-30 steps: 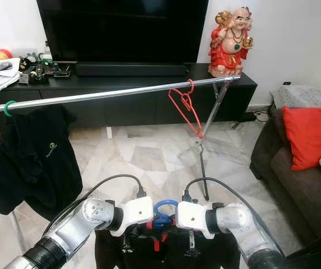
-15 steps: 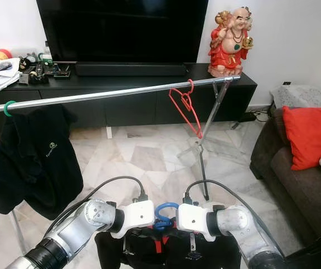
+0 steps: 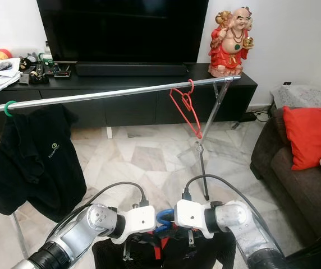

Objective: Hang hanger

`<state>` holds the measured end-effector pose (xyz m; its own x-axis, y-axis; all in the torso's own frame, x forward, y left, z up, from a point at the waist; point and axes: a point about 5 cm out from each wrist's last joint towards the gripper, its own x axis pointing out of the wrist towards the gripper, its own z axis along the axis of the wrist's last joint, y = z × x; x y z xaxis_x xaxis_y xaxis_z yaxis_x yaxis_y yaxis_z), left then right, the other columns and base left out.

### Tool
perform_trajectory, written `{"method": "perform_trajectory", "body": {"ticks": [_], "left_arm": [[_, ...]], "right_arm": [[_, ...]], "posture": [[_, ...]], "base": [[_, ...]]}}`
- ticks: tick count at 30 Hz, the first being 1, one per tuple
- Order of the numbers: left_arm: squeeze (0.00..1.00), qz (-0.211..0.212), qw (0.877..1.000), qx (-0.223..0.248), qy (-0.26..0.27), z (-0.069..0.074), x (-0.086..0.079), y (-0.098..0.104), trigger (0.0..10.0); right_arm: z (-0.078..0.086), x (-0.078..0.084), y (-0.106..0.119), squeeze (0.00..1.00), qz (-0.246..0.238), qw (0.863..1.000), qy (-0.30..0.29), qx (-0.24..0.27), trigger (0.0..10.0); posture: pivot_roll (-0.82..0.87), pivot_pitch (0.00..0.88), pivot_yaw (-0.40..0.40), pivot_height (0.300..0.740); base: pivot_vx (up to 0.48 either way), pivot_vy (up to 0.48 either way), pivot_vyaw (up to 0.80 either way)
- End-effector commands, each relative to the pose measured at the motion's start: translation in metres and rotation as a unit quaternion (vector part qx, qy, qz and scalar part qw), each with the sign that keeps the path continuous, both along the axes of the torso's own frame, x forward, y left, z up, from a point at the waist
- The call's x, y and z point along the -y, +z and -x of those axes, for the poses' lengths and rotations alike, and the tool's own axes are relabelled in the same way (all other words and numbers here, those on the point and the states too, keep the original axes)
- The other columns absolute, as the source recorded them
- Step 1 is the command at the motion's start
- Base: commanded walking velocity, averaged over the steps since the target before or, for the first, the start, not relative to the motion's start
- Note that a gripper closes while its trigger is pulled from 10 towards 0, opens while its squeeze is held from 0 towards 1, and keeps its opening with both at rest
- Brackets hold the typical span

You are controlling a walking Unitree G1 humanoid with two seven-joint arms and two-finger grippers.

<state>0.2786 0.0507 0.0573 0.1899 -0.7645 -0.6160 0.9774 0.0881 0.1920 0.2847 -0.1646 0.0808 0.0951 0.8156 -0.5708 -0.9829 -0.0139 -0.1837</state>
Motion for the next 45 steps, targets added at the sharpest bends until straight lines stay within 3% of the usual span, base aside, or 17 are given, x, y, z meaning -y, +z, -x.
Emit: {"method": "perform_trajectory", "body": {"ticks": [1, 8, 17, 18, 19, 20, 21, 22, 23, 25, 28, 29, 30, 32, 33, 36, 45], "left_arm": [[0.00, 0.007, 1.000, 0.014, -0.005, -0.002, 0.005, 0.004, 0.0], [0.00, 0.004, 0.996, 0.056, 0.068, -0.017, -0.006, 0.004, 0.0], [0.00, 0.012, 0.982, 0.066, 0.175, -0.025, -0.018, -0.004, 0.0], [0.00, 0.018, 0.973, 0.077, 0.216, -0.029, -0.021, -0.003, 1.9], [0.00, 0.018, 0.973, 0.077, 0.216, -0.029, -0.021, -0.003, 1.9], [0.00, 0.032, 0.956, 0.092, 0.278, -0.036, -0.027, 0.000, 7.3], [0.00, 0.043, 0.945, 0.099, 0.308, -0.039, -0.031, 0.002, 10.0], [0.00, 0.049, 0.939, 0.104, 0.324, -0.041, -0.033, 0.003, 10.0], [0.00, 0.069, 0.924, 0.114, 0.358, -0.042, -0.038, 0.008, 10.0], [0.00, 0.078, 0.918, 0.120, 0.369, -0.043, -0.040, 0.010, 10.0], [0.00, 0.123, 0.892, 0.119, 0.418, -0.042, -0.047, 0.015, 10.0], [0.00, 0.123, 0.892, 0.119, 0.418, -0.042, -0.047, 0.015, 10.0], [0.00, 0.150, 0.880, 0.107, 0.438, -0.039, -0.048, 0.016, 10.0], [0.00, 0.164, 0.872, 0.101, 0.450, -0.037, -0.050, 0.016, 10.0], [0.00, 0.180, 0.862, 0.089, 0.465, -0.034, -0.051, 0.016, 10.0], [0.00, 0.195, 0.849, 0.084, 0.484, -0.028, -0.056, 0.016, 10.0], [0.00, 0.212, 0.809, 0.093, 0.540, -0.006, -0.076, 0.014, 10.0]], "right_arm": [[0.004, 0.004, 0.001, 1.00, 0.012, 1.000, 0.012, -0.009, 10.0], [0.012, 0.039, 0.003, 1.00, 0.079, 0.997, -0.010, -0.008, 10.0], [0.007, 0.071, 0.014, 0.95, 0.024, 0.985, -0.165, 0.046, 10.0], [0.005, 0.078, 0.015, 0.00, 0.011, 0.976, -0.210, 0.059, 10.0], [0.005, 0.078, 0.015, 0.00, 0.011, 0.976, -0.210, 0.059, 10.0], [-0.001, 0.089, 0.013, 0.00, -0.009, 0.954, -0.289, 0.079, 10.0], [-0.004, 0.095, 0.010, 0.00, -0.023, 0.936, -0.340, 0.091, 10.0], [-0.006, 0.099, 0.008, 0.00, -0.030, 0.923, -0.371, 0.098, 10.0], [-0.005, 0.109, -0.006, 0.00, -0.049, 0.883, -0.458, 0.085, 10.0], [-0.003, 0.112, -0.012, 0.00, -0.051, 0.869, -0.486, 0.080, 10.0], [0.011, 0.124, -0.041, 0.00, -0.060, 0.796, -0.601, 0.038, 10.0], [0.011, 0.124, -0.041, 0.00, -0.060, 0.796, -0.601, 0.038, 10.0], [0.022, 0.132, -0.057, 0.00, -0.068, 0.741, -0.668, 0.016, 10.0], [0.033, 0.138, -0.069, 0.00, -0.074, 0.691, -0.720, -0.002, 10.0], [0.047, 0.146, -0.082, 0.00, -0.073, 0.632, -0.772, -0.024, 10.0], [0.078, 0.146, -0.110, 0.00, -0.054, 0.552, -0.828, -0.076, 10.0], [0.139, 0.093, -0.165, 0.00, 0.004, 0.502, -0.842, -0.198, 10.0]], "posture": [[-0.10, 0.000, -0.061, 0.740], [-0.10, 0.000, -0.059, 0.740], [-0.12, 0.000, -0.045, 0.740], [-0.13, 0.000, -0.042, 0.740], [-0.13, 0.000, -0.042, 0.740], [-0.13, 0.000, -0.039, 0.740], [-0.12, 0.000, -0.034, 0.740], [-0.12, 0.000, -0.032, 0.740], [-0.12, 0.000, -0.024, 0.740], [-0.12, 0.000, -0.019, 0.740], [-0.11, 0.000, -0.001, 0.740], [-0.11, 0.000, -0.001, 0.740], [-0.10, 0.000, 0.009, 0.740], [-0.11, 0.000, 0.015, 0.740], [-0.11, 0.000, 0.021, 0.740], [-0.10, 0.000, 0.029, 0.740], [-0.09, 0.000, 0.060, 0.740]], "base": [[0.000, 0.000, 0.00], [0.000, 0.000, 0.00], [0.000, 0.000, 0.00], [0.000, 0.000, 0.00], [0.000, 0.000, 0.00], [0.000, 0.000, 0.00], [0.000, 0.000, 0.00], [0.000, 0.000, 0.00], [0.000, 0.000, 0.00], [0.000, 0.000, 0.00], [0.000, 0.000, 0.00], [0.000, 0.000, 0.00], [0.000, 0.000, 0.00], [0.000, 0.000, 0.00], [0.000, 0.000, 0.00], [0.000, 0.000, 0.00], [0.000, 0.000, 0.00]]}}
